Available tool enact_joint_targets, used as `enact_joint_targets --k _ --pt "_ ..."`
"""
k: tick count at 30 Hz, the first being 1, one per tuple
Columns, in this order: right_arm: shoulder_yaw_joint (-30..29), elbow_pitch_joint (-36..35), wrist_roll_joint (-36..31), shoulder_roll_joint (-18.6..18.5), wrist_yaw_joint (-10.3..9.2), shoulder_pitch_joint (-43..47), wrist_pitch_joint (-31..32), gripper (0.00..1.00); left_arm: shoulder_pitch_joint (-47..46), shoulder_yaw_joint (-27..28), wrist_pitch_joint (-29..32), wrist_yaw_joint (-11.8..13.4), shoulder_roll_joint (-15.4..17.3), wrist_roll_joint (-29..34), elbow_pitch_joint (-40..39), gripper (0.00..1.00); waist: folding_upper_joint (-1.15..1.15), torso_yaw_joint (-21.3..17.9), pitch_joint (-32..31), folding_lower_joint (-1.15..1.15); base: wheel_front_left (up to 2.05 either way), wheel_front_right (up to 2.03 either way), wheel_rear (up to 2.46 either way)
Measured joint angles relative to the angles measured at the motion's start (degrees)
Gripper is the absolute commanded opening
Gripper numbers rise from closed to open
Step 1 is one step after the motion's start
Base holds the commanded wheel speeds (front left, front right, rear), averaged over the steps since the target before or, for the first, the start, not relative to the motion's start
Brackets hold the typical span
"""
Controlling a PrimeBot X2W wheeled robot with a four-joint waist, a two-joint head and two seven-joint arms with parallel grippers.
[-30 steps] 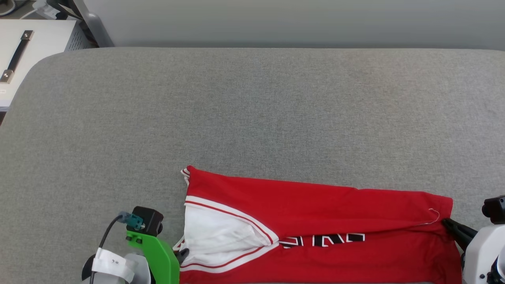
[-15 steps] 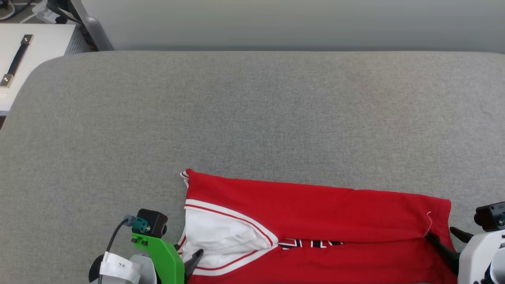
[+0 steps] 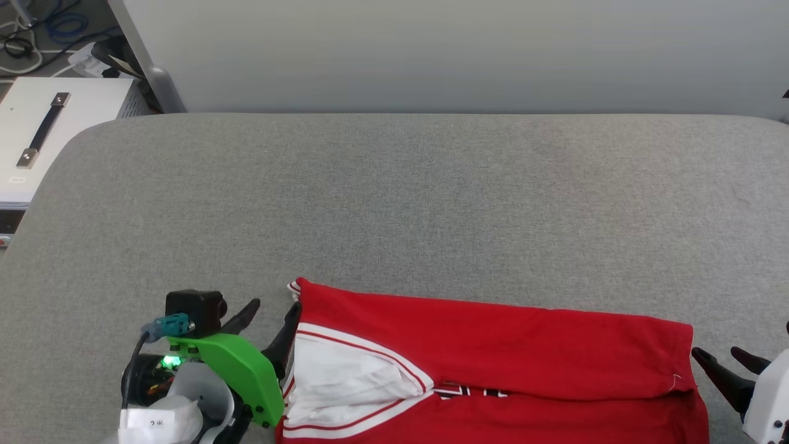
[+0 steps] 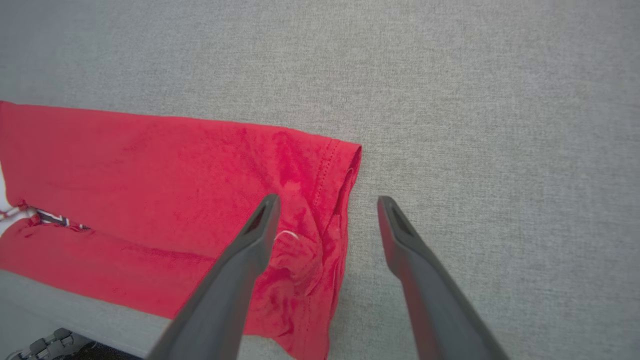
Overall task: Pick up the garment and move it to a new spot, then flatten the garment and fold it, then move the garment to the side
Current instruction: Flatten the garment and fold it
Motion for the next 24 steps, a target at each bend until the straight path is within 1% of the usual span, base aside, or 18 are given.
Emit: enact_joint_targets --k 3,5,8,11,13,16,19,24 --pt "-4.2 -1.36 -0.3 2.72 0.0 0.49 3.87 1.0 0.01 0.85 -4.5 0.23 -0.11 2.09 -0.29 1.0 0.0 0.16 0.4 0.0 0.0 0.0 0.0" --pt "-6.7 -1.81 -1.34 4.56 0.0 0.75 6.57 1.0 -0.01 1.13 -8.08 0.22 -0.19 4.7 -0.18 1.0 0.0 0.33 0.83 0.0 0.0 0.0 0.0" --pt "-9.75 -1.68 -3.18 7.39 0.0 1.17 10.22 1.0 -0.02 2.11 -11.36 0.07 -0.76 7.32 0.41 1.0 0.0 0.68 1.48 0.0 0.0 0.0 0.0" --pt "-12.09 -1.34 -4.95 10.01 0.0 1.16 12.58 1.0 0.02 4.77 -12.67 -0.2 -2.02 10.45 1.22 1.0 0.0 1.09 2.19 0.0 0.0 0.0 0.0" --pt "-13.16 -0.81 -5.72 11.21 0.0 1.16 13.86 1.0 0.18 7.68 -12.84 -0.47 -3.23 13.77 1.2 1.0 0.0 1.39 2.64 0.0 0.0 0.0 0.0" --pt "-14.68 0.32 -6.38 12.7 0.0 1.05 14.9 1.0 2.0 13.3 -12.87 -2.26 -6.15 18.91 0.8 1.0 0.0 1.87 3.46 0.0 0.0 0.0 0.0" --pt "-15.59 1.8 -7.2 13.57 0.0 0.9 15.35 1.0 4.99 16.39 -12.85 -4.54 -8.2 22.48 2.03 1.0 0.0 2.3 4.25 0.0 0.0 0.0 0.0" --pt "-16.46 4.09 -7.72 14.03 0.0 -0.11 15.38 1.0 7.13 21.26 -12.85 -8.27 -11.22 25.97 4.27 1.0 0.0 3.06 5.39 0.0 0.0 0.0 0.0"
